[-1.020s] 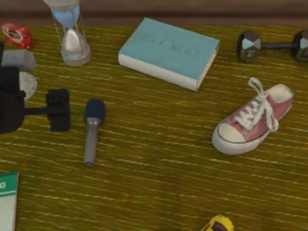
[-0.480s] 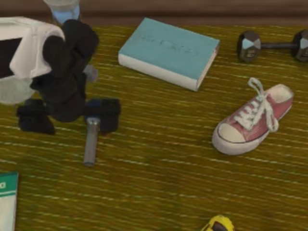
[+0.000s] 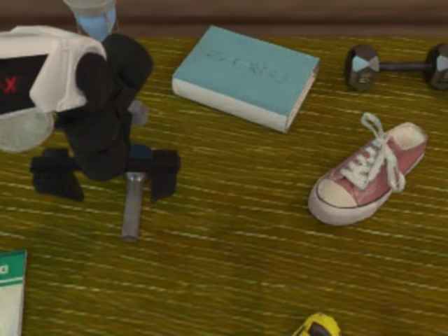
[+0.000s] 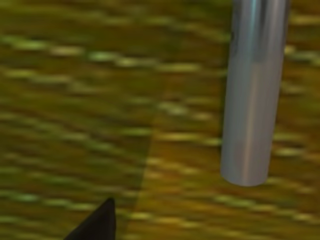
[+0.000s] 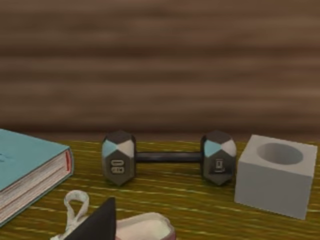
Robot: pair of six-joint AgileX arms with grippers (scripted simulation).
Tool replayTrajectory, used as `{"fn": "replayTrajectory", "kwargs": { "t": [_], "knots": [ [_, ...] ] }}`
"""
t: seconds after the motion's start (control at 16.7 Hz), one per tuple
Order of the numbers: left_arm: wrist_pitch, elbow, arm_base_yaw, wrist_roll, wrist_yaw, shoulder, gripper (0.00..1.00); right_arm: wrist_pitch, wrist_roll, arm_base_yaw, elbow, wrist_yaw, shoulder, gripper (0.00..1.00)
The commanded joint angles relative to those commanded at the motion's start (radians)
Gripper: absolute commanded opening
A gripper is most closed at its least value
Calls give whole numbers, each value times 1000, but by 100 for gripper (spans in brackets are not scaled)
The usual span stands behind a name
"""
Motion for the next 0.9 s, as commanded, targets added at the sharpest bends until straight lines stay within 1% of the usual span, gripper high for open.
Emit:
{"fn": "replayTrajectory", "kwargs": {
  "t": [0.18, 0.42, 0.54, 0.84, 0.9],
  "knots": [
    [70, -27, 1, 6, 0, 47, 100, 0, 0, 0, 0, 0, 0, 100],
    [263, -94, 9, 15, 1, 159, 100, 0, 0, 0, 0, 0, 0, 100],
    [329, -120, 12, 18, 2, 204, 100, 0, 0, 0, 0, 0, 0, 100],
    [352, -130, 13, 20, 2, 222, 100, 0, 0, 0, 0, 0, 0, 100],
    [352, -130, 13, 20, 2, 222, 92, 0, 0, 0, 0, 0, 0, 100]
  ]
}}
